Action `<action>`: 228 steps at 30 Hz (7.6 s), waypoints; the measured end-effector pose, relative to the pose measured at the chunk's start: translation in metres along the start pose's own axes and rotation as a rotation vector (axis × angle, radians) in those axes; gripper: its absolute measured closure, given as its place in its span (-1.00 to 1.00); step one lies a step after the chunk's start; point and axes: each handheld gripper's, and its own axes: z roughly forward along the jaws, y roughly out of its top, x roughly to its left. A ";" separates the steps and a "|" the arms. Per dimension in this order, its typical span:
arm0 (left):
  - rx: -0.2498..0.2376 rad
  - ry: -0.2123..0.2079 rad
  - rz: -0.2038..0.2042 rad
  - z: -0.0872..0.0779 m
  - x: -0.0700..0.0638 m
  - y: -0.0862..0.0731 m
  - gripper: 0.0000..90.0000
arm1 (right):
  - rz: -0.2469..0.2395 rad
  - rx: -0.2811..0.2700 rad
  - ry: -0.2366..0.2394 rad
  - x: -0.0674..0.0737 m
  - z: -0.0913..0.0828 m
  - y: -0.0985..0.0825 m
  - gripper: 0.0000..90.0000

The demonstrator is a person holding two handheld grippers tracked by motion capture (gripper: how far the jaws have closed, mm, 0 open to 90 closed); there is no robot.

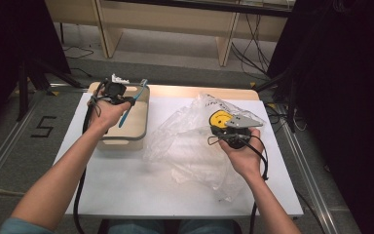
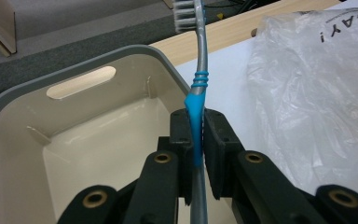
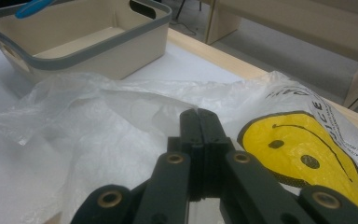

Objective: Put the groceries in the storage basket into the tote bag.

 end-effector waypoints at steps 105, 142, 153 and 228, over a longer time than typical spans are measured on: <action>0.036 -0.345 0.275 -0.026 -0.158 -0.073 0.82 | -0.003 0.009 -0.003 0.003 0.002 0.000 1.00; 0.137 -0.303 0.290 0.017 -0.179 -0.076 0.82 | -0.010 -0.010 0.004 0.006 0.000 0.003 1.00; 0.141 -0.302 0.286 0.024 -0.182 -0.071 0.82 | -0.014 -0.006 0.008 0.008 0.001 0.003 1.00; -0.008 -0.206 0.488 0.080 -0.223 -0.053 0.82 | 0.009 -0.006 0.011 0.005 0.003 0.000 1.00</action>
